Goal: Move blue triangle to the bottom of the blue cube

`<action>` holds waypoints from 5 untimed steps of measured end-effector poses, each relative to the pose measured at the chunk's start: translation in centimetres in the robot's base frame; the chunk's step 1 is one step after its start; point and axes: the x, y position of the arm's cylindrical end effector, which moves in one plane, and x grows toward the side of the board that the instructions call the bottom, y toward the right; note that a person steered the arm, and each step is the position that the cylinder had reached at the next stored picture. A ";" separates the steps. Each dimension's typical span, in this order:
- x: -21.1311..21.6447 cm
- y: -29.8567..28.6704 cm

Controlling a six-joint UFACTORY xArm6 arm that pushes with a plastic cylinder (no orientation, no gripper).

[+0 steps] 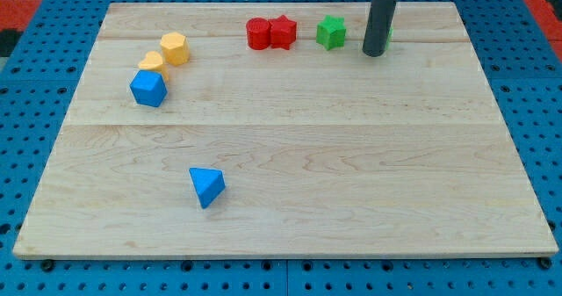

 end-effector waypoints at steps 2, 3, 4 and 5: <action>13.2 -2.1; 20.7 -8.4; 26.0 -15.7; 28.1 -22.6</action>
